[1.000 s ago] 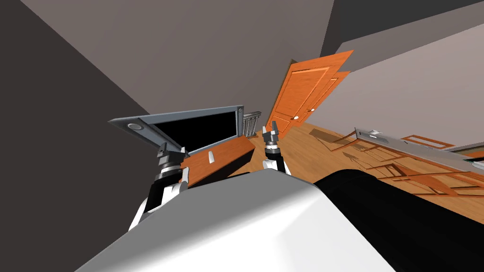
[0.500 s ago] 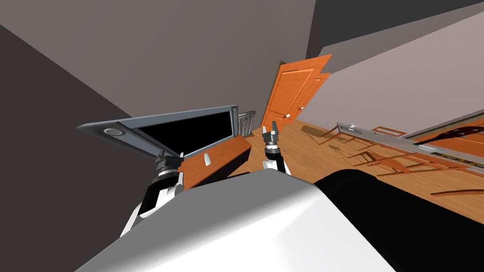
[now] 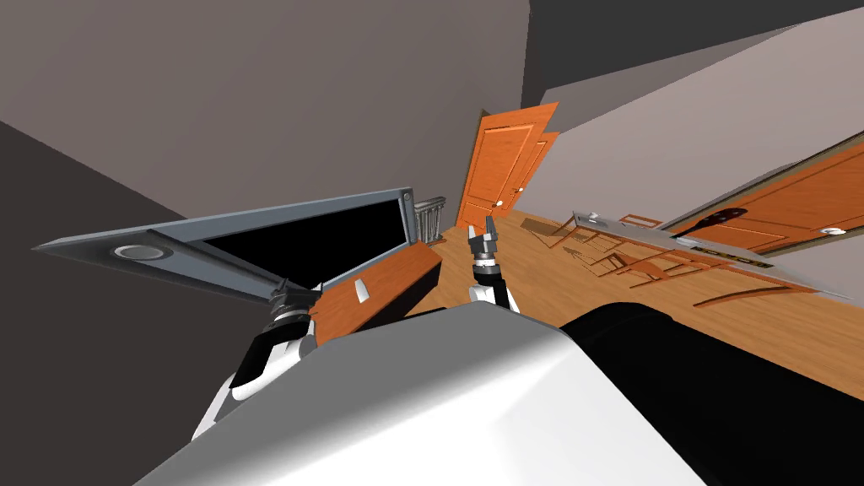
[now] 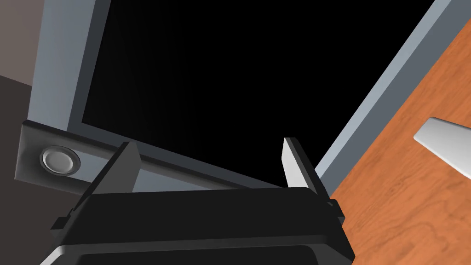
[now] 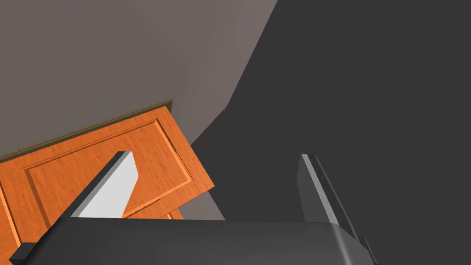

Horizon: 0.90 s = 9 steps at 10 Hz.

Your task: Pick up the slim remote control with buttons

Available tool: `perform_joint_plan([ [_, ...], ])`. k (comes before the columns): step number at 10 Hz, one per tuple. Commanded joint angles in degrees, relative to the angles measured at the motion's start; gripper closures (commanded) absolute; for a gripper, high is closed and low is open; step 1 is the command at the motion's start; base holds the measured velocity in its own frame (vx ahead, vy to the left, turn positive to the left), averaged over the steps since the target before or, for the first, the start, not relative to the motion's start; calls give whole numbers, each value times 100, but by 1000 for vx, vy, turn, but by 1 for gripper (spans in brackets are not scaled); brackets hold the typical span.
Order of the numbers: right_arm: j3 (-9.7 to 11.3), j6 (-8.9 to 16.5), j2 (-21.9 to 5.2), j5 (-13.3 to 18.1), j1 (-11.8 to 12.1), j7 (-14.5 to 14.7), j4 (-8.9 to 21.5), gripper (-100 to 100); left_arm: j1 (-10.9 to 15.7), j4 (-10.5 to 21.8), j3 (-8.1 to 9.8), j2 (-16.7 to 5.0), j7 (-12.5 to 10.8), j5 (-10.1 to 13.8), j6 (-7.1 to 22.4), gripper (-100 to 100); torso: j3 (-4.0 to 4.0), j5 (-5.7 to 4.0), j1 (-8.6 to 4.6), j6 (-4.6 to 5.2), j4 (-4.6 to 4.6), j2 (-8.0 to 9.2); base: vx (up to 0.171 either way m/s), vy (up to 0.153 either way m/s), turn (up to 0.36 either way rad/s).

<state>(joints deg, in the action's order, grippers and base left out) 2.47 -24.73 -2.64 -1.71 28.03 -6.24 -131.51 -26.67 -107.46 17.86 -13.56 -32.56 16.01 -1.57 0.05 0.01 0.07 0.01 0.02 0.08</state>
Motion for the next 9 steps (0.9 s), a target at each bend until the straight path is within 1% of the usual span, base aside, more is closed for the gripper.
perform_joint_plan([
  [1, 0, 0, 0, 0, 0, 0, 0, 0, 38, 175, 73, -45, -254, 61, 219, -100, 0, 0, 0, 0, 0, 0, -11, 3, -139],
  [2, -1, 0, 0, 0, 1, 0, 0, 0, 77, 432, 235, -148, -465, 197, 434, -100, -1, 0, 2, -5, 0, -3, -16, 0, -245],
  [3, 0, 0, 0, 0, 0, 0, 0, 0, 77, 468, 235, -148, -591, 197, 507, -100, -1, 1, 0, -1, 0, -2, -11, 5, -139],
  [4, -1, 0, 0, 0, 1, 0, 0, 0, 117, 722, 399, -252, -756, 333, 710, -100, -2, 0, 2, -5, -1, -4, -13, 3, -227],
  [5, 0, 0, 0, 0, 1, 0, 0, 0, 117, 773, 399, -252, -917, 333, 801, -100, -2, 1, 3, -1, -1, -4, -10, 7, -142],
  [6, -1, 0, 0, 0, 1, 0, 0, 0, 156, 1028, 563, -355, -1088, 470, 1028, -100, -2, 1, 3, -6, -1, -3, -10, 2, -298],
  [7, 0, 0, 0, 0, 0, 0, 0, 0, 156, 1088, 563, -355, -1235, 470, 1100, -100, -2, 1, 2, 0, -1, -4, -11, 11, -151],
  [8, -1, 0, 0, 0, 2, 0, 0, 0, 156, 1088, 563, -355, -1281, 470, 1100, -100, -2, 1, 5, -6, -1, -4, 0, 0, 0],
  [9, -1, 0, 0, 0, 2, 0, 0, 0, 195, 1390, 726, -457, -1516, 606, 1331, -100, -4, 0, 0, -7, -1, -7, -3, 1, -255],
])
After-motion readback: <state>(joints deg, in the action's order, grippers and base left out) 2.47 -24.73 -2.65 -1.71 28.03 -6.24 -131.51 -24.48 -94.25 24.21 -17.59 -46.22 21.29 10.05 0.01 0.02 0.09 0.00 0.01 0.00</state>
